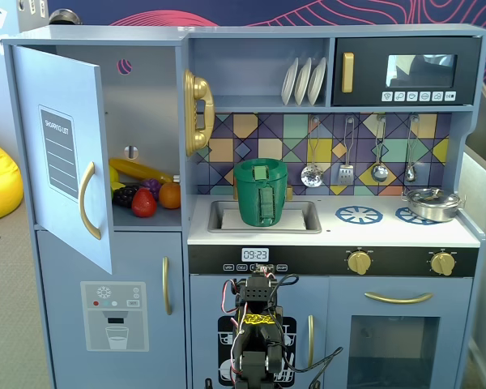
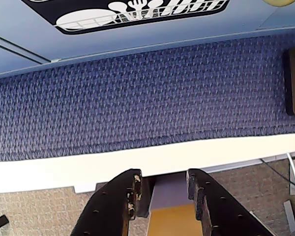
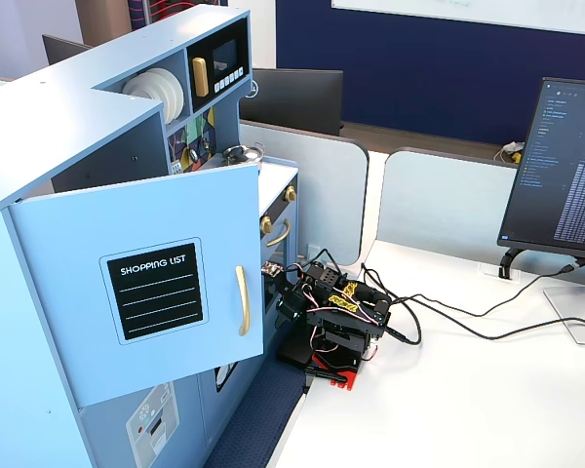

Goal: Close the left cabinet door

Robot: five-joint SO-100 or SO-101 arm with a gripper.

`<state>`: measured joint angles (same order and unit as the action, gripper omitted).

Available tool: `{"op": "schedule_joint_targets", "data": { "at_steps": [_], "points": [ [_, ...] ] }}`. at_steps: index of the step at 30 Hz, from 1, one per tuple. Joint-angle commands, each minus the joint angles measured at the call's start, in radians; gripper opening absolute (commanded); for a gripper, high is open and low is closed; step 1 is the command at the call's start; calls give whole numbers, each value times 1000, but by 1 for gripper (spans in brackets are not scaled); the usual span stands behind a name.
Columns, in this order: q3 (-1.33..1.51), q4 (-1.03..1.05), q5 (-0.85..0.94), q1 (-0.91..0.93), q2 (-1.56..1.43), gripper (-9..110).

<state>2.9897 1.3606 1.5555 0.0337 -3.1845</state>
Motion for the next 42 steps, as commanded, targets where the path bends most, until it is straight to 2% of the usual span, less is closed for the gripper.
{"op": "schedule_joint_targets", "data": {
  "at_steps": [1,5,14,17,20,22,25,29,34,39,42],
  "points": [
    [8,172,-43,-2,6,2],
    [8,172,-43,-2,6,9],
    [8,172,-32,8,6,10],
    [8,172,-49,-11,6,2],
    [8,172,-32,-101,6,0],
    [2,152,11,-190,9,0],
    [-57,55,-92,-442,9,0],
    [-181,-245,-146,-850,61,0],
    [-304,-589,-101,-1281,209,0],
    [-379,-870,-28,-1542,298,0],
    [-407,-1002,-8,-1623,339,0]
  ]
}}
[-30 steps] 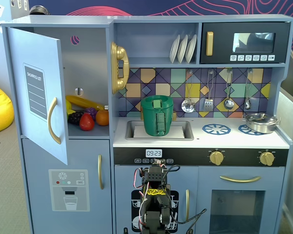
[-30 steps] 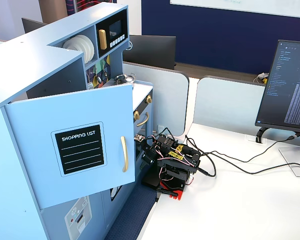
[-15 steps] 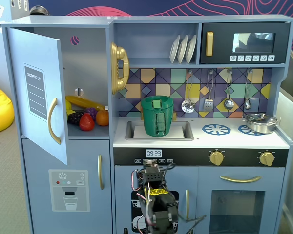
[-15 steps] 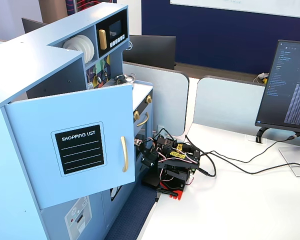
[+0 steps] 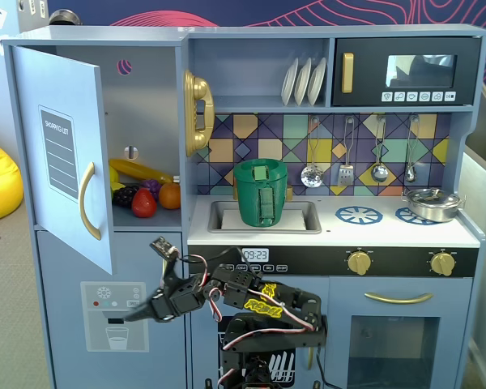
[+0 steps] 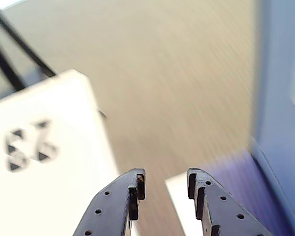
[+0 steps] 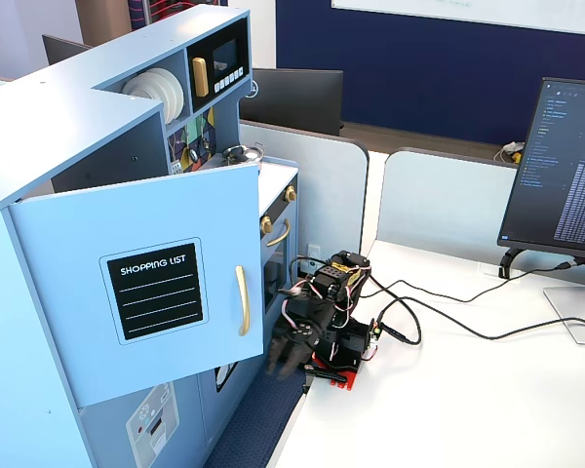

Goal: Close the left cabinet door

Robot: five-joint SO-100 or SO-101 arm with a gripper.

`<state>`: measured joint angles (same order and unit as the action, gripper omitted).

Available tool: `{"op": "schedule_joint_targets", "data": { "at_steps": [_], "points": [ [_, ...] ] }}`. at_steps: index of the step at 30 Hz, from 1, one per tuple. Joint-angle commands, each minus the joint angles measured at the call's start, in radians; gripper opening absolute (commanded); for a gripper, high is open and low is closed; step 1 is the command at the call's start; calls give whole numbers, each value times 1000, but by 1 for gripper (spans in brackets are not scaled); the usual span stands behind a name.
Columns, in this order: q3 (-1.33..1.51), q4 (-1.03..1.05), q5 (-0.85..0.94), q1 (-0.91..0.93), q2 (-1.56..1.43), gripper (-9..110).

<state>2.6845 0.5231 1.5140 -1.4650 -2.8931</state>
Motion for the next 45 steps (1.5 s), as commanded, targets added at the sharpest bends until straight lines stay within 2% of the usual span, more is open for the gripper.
{"op": "schedule_joint_targets", "data": {
  "at_steps": [1,12,25,36,45],
  "points": [
    [-114,-222,35,-143,67,0],
    [-408,-511,130,-236,469,0],
    [-672,-594,298,-164,807,0],
    [-693,-614,327,-58,833,0],
    [-578,-627,316,97,736,0]
  ]
}}
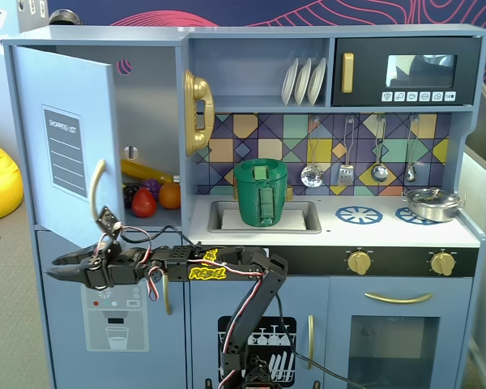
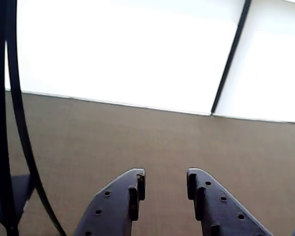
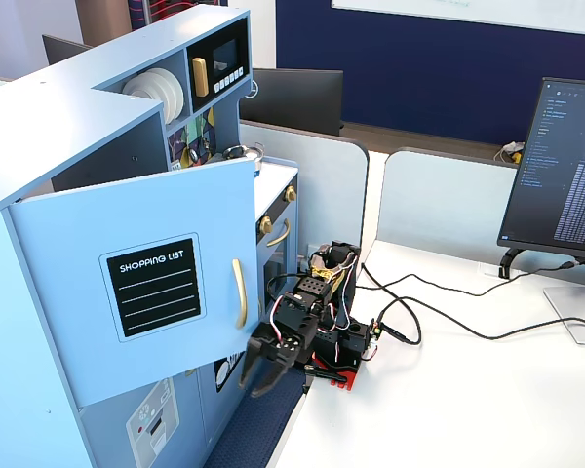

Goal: Close the left cabinet door

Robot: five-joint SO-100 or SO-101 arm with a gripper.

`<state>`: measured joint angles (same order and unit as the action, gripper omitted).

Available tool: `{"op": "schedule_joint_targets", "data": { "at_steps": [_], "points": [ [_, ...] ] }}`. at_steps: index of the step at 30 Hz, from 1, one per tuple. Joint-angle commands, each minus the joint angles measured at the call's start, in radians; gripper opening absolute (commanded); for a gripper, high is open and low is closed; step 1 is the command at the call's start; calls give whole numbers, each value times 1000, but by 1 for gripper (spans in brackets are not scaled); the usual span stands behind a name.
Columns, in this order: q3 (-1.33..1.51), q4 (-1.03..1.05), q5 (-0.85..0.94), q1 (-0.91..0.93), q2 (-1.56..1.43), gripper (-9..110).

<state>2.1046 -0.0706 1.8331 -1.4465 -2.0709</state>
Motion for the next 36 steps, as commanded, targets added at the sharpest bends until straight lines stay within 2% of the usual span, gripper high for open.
{"op": "schedule_joint_targets", "data": {
  "at_steps": [1,18,36],
  "points": [
    [15,-34,-5,100,-100,0],
    [63,-129,6,538,-181,0],
    [97,-265,6,706,-118,0]
  ]
}}
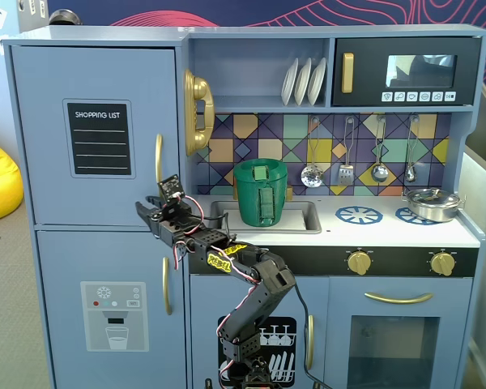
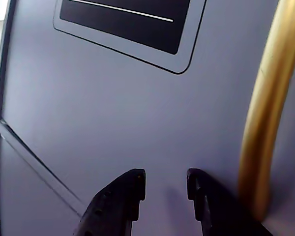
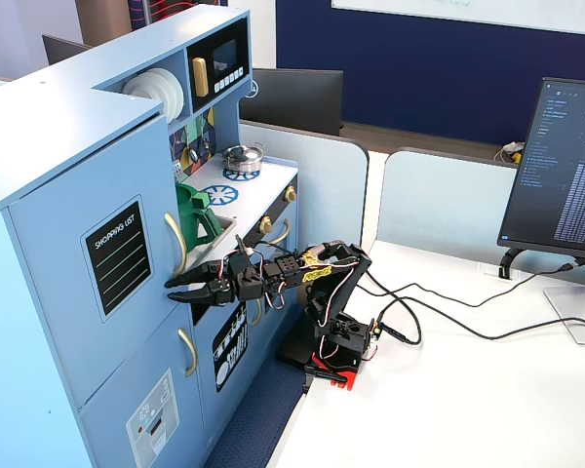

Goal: Close the left cabinet door

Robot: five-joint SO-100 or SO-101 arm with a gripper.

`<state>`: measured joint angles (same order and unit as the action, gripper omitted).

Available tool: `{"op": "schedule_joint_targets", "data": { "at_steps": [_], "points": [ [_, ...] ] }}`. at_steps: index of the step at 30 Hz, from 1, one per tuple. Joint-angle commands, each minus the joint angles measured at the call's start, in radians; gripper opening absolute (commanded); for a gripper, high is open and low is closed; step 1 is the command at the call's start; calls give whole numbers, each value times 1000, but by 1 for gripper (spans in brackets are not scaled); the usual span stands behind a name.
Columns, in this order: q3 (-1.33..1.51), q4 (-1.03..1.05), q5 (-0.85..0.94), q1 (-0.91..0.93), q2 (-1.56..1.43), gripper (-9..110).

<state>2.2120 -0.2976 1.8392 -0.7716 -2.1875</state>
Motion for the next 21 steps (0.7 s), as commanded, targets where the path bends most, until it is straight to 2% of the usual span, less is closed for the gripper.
{"op": "schedule_joint_targets", "data": {
  "at_steps": [1,6,12,16,21],
  "points": [
    [-8,-38,5,35,-2,0],
    [29,-52,2,40,-11,0],
    [77,-29,-37,-41,-91,0],
    [97,224,-57,-87,-253,0],
    [138,502,-91,9,-437,0]
  ]
}}
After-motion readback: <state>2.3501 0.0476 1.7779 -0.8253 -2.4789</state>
